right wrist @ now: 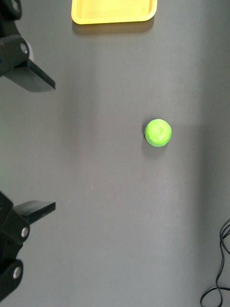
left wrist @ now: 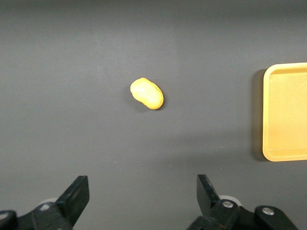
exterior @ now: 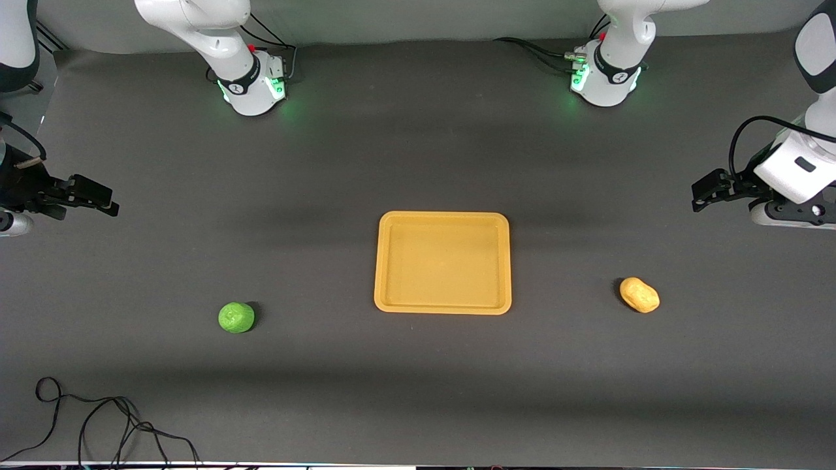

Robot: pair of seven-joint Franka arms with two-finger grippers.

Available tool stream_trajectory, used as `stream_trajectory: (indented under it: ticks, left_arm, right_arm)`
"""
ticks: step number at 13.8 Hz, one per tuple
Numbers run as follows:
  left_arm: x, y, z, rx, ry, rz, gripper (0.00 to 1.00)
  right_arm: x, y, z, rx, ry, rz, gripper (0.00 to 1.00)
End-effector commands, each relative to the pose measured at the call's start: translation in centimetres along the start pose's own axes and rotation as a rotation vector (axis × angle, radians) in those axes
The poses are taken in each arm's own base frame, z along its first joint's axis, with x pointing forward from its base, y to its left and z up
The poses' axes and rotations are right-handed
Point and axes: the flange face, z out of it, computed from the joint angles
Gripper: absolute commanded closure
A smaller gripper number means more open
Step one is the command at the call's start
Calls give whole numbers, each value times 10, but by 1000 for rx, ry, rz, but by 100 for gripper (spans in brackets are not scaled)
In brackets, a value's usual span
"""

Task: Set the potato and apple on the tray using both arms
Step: 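Reach the left gripper down to the yellow potato and grasp it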

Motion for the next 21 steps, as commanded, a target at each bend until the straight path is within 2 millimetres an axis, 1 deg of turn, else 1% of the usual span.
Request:
stream_trajectory:
  ticks: [1,4,5,6,8,9,11,12,13,14,15,16,18,19,20,21]
  left_arm:
    - [-1,1,1,10,-9,0,0]
    - [0,2,2,10,-9,1,0]
    - [1,0,5,10,-10,-2,0]
    - [2,-3,14,9,-19,-5,0]
    - [4,-8,55,3,-63,-13,0]
    - [7,-13,73,2,-60,-22,0]
    - [16,-31,114,-5,-93,-58,0]
    - [21,-35,134,-7,-106,-98,0]
    - [27,-37,155,-6,-107,-184,0]
    - [34,-37,168,-5,-89,-249,0]
    - [39,-38,175,-5,-78,-295,0]
    - [42,-38,187,-6,-93,-327,0]
    - [53,-44,231,-10,-105,-441,0]
    - [60,-44,250,-13,-75,-530,0]
    - [65,-41,272,-14,-49,-601,0]
    - [67,-35,287,-16,-44,-633,0]
  right_arm:
    - [-3,-1,-5,-13,-3,-3,0]
    - [-1,0,-5,-11,-3,-9,0]
    - [-1,0,-5,-11,-3,-7,0]
    - [-1,0,-5,-11,-3,-6,0]
    - [-1,0,-3,-11,-6,-13,0]
    - [-1,0,-3,-11,-6,-15,0]
    - [-1,1,-4,-13,-3,-18,0]
    - [-1,1,-4,-13,-3,-21,0]
    - [-1,1,-3,-13,-4,-23,0]
    - [-1,0,-3,-14,-6,-24,0]
    - [-1,1,-3,-17,-5,-30,0]
    - [-2,2,-2,-29,-7,-36,0]
    - [-2,2,-3,-32,-6,-40,0]
    - [-3,2,-3,-32,-8,-45,0]
    - [-3,2,-4,-32,-5,-62,0]
    - [-3,2,-3,-32,-8,-68,0]
